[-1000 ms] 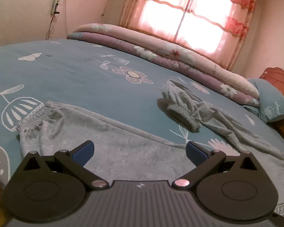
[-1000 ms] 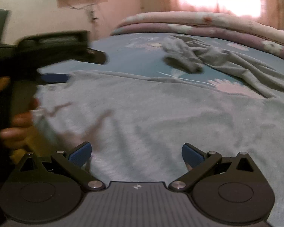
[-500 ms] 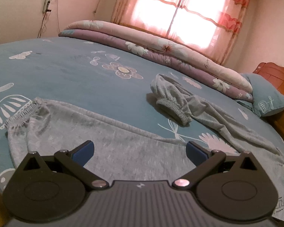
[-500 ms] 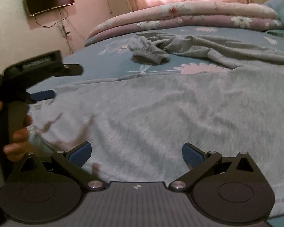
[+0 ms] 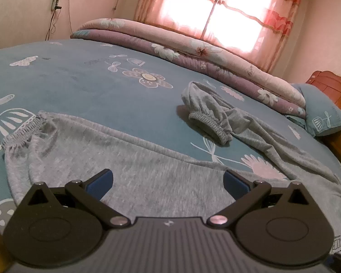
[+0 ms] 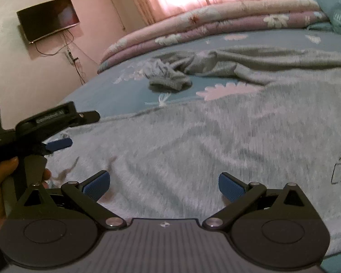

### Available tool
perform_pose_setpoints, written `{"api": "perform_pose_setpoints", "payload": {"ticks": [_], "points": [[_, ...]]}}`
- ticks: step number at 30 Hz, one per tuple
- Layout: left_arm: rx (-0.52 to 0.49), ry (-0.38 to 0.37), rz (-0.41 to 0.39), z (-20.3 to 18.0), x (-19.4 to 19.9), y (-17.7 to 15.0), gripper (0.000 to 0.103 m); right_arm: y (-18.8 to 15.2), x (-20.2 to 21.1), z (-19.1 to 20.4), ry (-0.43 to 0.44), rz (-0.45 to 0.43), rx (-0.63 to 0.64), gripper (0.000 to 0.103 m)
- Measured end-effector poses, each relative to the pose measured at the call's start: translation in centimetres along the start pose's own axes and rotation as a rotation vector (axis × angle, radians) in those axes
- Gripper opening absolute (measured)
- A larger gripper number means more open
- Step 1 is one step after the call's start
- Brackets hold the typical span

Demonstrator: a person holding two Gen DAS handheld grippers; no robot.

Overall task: Fold clothes
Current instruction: 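Move the right gripper toward the sweatpants cuff by the pillow, then grasp the sweatpants cuff with the right gripper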

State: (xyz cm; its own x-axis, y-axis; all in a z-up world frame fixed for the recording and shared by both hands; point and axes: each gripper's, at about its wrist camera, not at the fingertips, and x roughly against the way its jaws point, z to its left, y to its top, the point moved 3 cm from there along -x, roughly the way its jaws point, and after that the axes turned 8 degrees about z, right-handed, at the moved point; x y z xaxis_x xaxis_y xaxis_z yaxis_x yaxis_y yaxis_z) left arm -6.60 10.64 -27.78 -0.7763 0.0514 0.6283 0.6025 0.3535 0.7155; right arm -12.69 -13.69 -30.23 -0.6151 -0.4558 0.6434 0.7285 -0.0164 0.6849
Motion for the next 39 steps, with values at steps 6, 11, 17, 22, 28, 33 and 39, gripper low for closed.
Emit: {"api": "perform_pose_setpoints", "payload": {"ticks": [6, 11, 17, 22, 28, 33, 39], "points": [[-0.029, -0.003, 0.024, -1.2, -0.4, 0.8, 0.102, 1.6, 0.5, 0.7, -0.057, 0.017, 0.048, 0.103], [-0.071, -0.075, 0.062, -2.7, -1.2, 3.8, 0.102, 6.0, 1.9, 0.9, -0.117, 0.009, 0.115, 0.103], [-0.142, -0.004, 0.093, -1.5, -5.2, 7.2, 0.102, 13.7, 3.6, 3.2, -0.176, -0.082, 0.321, 0.103], [-0.135, -0.005, 0.168, 0.1, -8.8, 5.7, 0.102, 19.4, 0.5, 6.0, -0.145, -0.065, 0.453, 0.103], [-0.171, -0.039, 0.131, 0.2, -9.2, 6.0, 0.102, 24.0, -8.8, 9.0, -0.004, 0.112, 0.456, 0.087], [-0.091, -0.061, 0.171, 1.5, -10.7, 6.5, 0.102, 25.8, -17.7, 9.5, 0.038, 0.285, 0.367, 0.076], [-0.098, -0.043, 0.179, 1.0, -10.8, 6.5, 0.102, 25.1, -24.8, 8.5, -0.126, 0.371, 0.34, 0.073]]}}
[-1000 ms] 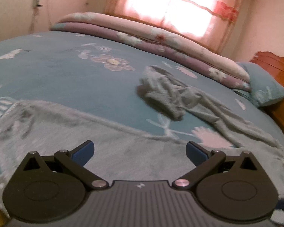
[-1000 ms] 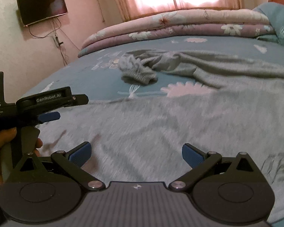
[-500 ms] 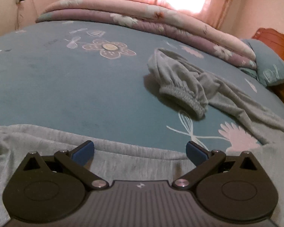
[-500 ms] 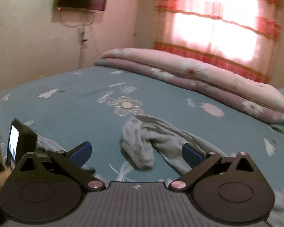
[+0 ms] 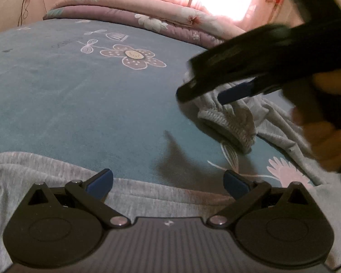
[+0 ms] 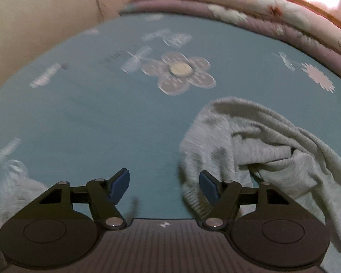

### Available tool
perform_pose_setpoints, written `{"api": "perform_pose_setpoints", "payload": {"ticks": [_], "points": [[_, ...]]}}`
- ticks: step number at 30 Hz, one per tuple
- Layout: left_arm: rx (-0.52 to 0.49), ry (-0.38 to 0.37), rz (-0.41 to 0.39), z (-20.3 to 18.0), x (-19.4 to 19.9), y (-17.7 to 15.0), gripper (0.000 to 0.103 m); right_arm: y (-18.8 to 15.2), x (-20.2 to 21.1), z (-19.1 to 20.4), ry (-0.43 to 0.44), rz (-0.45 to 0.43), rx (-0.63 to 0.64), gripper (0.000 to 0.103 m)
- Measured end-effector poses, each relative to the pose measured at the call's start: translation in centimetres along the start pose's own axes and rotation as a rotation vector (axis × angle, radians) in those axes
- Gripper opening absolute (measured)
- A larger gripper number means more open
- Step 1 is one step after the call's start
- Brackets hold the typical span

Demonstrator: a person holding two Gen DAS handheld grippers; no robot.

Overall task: Fold clothes
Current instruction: 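Grasp the sweatpants cuff with the right gripper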

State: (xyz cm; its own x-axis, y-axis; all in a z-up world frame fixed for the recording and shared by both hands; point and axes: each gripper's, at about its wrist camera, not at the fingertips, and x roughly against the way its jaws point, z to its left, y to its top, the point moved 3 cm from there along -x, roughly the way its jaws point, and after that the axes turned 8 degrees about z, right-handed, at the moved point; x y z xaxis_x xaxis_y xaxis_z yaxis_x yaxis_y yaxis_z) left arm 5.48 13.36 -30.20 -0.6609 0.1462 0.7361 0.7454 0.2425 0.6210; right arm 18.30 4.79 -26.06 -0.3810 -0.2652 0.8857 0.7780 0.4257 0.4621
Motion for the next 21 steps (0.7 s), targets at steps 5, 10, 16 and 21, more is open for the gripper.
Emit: {"api": "perform_pose_setpoints", "payload": {"ticks": [5, 10, 16, 21], "points": [[-0.014, 0.029, 0.015, -0.6, 0.0, -0.1, 0.102, -0.2, -3.0, -0.3, -0.142, 0.038, 0.041, 0.068], [0.011, -0.002, 0.018, -0.7, 0.4, 0.0, 0.102, 0.4, -2.5, -1.8, -0.161, 0.045, 0.021, 0.027], [0.062, -0.077, -0.003, -1.0, 1.0, 0.6, 0.102, 4.8, 0.2, -5.4, 0.079, -0.015, -0.167, 0.025], [0.035, -0.071, -0.022, -1.7, 1.0, 0.8, 0.102, 10.0, 1.1, -7.2, 0.241, -0.075, -0.277, 0.026]]}}
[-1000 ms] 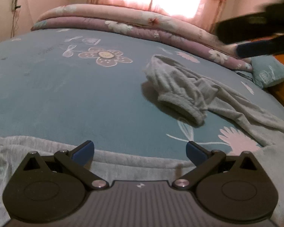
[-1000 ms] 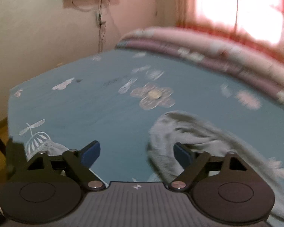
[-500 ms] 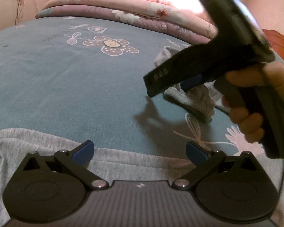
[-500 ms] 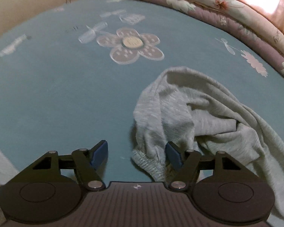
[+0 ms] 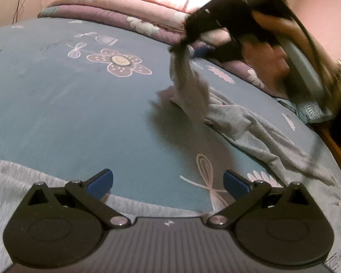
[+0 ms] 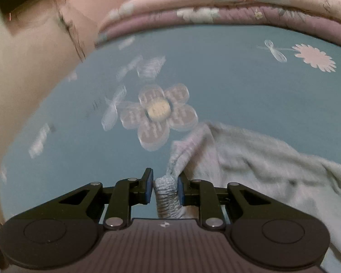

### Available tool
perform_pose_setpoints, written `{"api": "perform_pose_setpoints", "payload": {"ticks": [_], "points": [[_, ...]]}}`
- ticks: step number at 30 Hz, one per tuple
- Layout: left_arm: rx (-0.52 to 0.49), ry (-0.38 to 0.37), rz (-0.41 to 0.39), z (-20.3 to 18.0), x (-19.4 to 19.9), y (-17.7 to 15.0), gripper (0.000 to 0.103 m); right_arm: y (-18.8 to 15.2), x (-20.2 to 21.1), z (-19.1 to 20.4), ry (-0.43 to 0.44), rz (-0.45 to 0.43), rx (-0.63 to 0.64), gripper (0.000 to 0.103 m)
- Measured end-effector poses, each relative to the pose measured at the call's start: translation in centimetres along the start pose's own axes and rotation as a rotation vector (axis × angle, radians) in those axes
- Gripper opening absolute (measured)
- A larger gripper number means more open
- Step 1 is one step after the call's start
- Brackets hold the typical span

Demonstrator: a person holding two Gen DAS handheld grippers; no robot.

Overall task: Fold clothes
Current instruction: 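Grasp the sweatpants cuff with the right gripper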

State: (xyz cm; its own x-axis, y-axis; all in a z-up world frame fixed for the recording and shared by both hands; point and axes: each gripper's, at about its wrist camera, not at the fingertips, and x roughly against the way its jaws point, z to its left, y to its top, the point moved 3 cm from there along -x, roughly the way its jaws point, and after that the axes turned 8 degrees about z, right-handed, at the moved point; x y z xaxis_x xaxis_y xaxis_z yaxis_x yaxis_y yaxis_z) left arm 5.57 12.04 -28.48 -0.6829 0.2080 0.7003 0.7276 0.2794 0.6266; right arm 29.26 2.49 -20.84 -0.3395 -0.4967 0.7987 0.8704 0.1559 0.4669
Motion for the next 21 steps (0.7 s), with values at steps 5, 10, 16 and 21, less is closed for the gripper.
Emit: {"api": "perform_pose_setpoints", "payload": {"ticks": [5, 10, 16, 21], "points": [[0.008, 0.033, 0.001, 0.3, -0.3, 0.1, 0.102, 4.9, -1.6, 0.9, 0.032, -0.046, -0.016, 0.025], [0.029, 0.059, -0.008, 0.9, -0.2, 0.1, 0.102, 9.0, -4.0, 1.1, 0.033, -0.089, -0.022, 0.025], [0.02, 0.078, -0.01, 1.2, -0.2, 0.0, 0.102, 13.1, -5.8, 0.6, 0.022, -0.161, -0.065, 0.025], [0.017, 0.111, -0.001, 1.4, -0.6, -0.2, 0.102, 15.2, -7.7, 0.2, -0.024, -0.195, -0.057, 0.025]]}}
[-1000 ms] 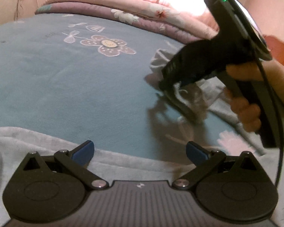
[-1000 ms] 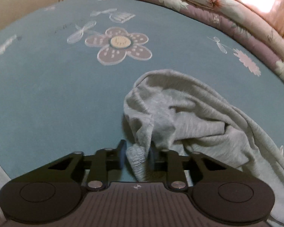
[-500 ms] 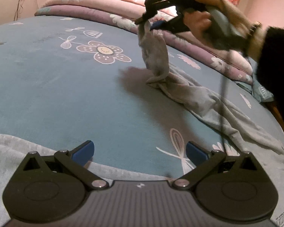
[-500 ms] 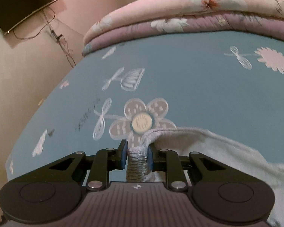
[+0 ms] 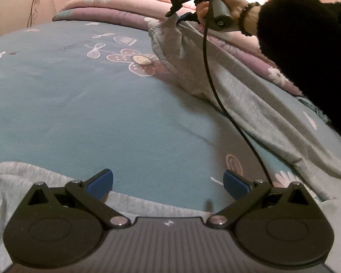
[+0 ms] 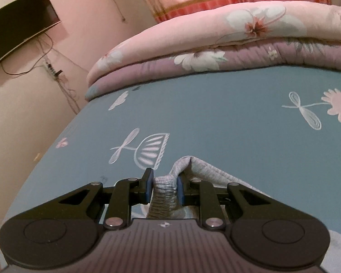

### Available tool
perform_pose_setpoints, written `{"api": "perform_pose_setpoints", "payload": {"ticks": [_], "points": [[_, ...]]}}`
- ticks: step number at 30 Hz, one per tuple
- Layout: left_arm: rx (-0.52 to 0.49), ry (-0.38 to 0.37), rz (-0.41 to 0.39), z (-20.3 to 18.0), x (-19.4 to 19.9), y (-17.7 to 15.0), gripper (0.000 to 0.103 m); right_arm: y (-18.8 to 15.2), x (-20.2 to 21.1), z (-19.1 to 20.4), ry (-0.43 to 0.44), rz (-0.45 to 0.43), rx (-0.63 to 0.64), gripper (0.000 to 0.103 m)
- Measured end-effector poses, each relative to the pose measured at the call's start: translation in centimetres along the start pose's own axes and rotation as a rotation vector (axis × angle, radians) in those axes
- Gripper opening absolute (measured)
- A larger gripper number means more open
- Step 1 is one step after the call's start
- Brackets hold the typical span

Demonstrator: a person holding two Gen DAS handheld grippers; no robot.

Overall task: Fold clothes
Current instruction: 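Grasp the sweatpants cuff with the right gripper, then lift and pull the sweatpants leg with the right gripper, then release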

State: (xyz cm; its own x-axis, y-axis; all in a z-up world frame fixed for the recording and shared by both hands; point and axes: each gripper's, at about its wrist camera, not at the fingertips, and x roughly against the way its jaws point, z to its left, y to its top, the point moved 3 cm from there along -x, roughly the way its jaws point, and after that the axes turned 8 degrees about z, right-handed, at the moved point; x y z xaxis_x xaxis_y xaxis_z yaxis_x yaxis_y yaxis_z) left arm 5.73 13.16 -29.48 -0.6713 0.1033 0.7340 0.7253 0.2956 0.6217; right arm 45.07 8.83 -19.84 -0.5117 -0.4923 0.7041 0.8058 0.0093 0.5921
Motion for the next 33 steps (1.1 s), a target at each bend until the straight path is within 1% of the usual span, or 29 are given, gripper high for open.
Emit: {"api": "perform_pose_setpoints", "payload": {"ticks": [4, 6, 7, 9, 10, 11, 12, 14, 16, 18, 21, 22, 23, 25, 27, 28, 29, 30, 31, 32, 33], "points": [[-0.007, -0.009, -0.001, -0.2, -0.1, -0.1, 0.102, 0.2, -2.5, -1.5, -0.028, -0.005, -0.023, 0.025], [-0.02, 0.006, 0.001, -0.2, -0.2, -0.3, 0.102, 0.1, -3.4, -2.1, -0.037, -0.024, -0.02, 0.025], [-0.024, 0.015, 0.002, -0.2, -0.2, -0.3, 0.102, 0.0, -3.8, -2.4, -0.04, -0.034, -0.018, 0.029], [-0.03, 0.027, 0.002, -0.3, -0.3, -0.4, 0.102, -0.3, -4.7, -2.8, -0.017, -0.048, -0.01, 0.043], [-0.029, 0.029, 0.001, -0.4, -0.3, -0.4, 0.102, -0.6, -5.0, -3.0, -0.004, -0.041, -0.006, 0.053], [-0.029, 0.029, 0.0, -0.4, -0.3, -0.4, 0.102, -0.9, -5.0, -3.0, -0.008, -0.039, 0.001, 0.057], [-0.032, 0.026, 0.0, -0.5, -0.4, -0.3, 0.102, -1.2, -4.9, -3.0, -0.014, -0.037, 0.009, 0.06], [-0.037, 0.023, 0.001, -0.7, -0.4, -0.3, 0.102, -1.9, -4.2, -2.6, -0.018, -0.025, 0.055, 0.061], [-0.047, 0.023, -0.002, -0.9, -0.3, -0.3, 0.102, -2.6, -3.5, -2.1, -0.02, 0.019, 0.086, 0.06], [-0.051, 0.023, -0.008, -1.0, -0.2, -0.3, 0.102, -3.7, -2.5, -1.0, -0.021, 0.053, 0.168, 0.06], [-0.044, 0.011, -0.011, -0.9, 0.0, -0.2, 0.102, -6.0, -2.3, 0.7, -0.026, 0.148, 0.286, 0.06], [-0.043, 0.008, -0.011, -0.9, 0.0, -0.2, 0.102, -6.8, -2.4, 1.2, -0.044, 0.167, 0.332, 0.06], [-0.042, 0.008, -0.012, -0.8, 0.0, -0.2, 0.102, -7.7, -2.9, 1.8, -0.082, 0.182, 0.379, 0.06], [-0.036, 0.01, -0.011, -0.6, -0.2, 0.1, 0.102, -8.9, -4.3, 2.5, -0.14, 0.212, 0.434, 0.06], [-0.029, 0.006, -0.01, -0.3, -0.3, 0.3, 0.102, -10.0, -5.9, 3.0, -0.239, 0.226, 0.489, 0.06], [-0.026, 0.004, -0.01, -0.3, -0.2, 0.3, 0.102, -10.3, -6.6, 3.2, -0.288, 0.232, 0.517, 0.057], [-0.024, 0.001, -0.01, -0.3, -0.1, 0.3, 0.102, -10.7, -7.4, 3.3, -0.334, 0.245, 0.54, 0.046], [-0.022, -0.001, -0.01, -0.3, 0.0, 0.3, 0.102, -11.0, -7.7, 3.5, -0.352, 0.241, 0.55, 0.04], [-0.023, -0.004, -0.012, -0.3, 0.1, 0.3, 0.102, -10.8, -7.7, 3.7, -0.353, 0.237, 0.535, 0.015], [-0.023, -0.006, -0.014, -0.3, 0.2, 0.3, 0.102, -10.6, -7.7, 3.9, -0.353, 0.233, 0.516, 0.005], [-0.022, -0.007, -0.017, -0.3, 0.3, 0.3, 0.102, -10.3, -7.5, 4.1, -0.344, 0.224, 0.5, 0.005]]}}
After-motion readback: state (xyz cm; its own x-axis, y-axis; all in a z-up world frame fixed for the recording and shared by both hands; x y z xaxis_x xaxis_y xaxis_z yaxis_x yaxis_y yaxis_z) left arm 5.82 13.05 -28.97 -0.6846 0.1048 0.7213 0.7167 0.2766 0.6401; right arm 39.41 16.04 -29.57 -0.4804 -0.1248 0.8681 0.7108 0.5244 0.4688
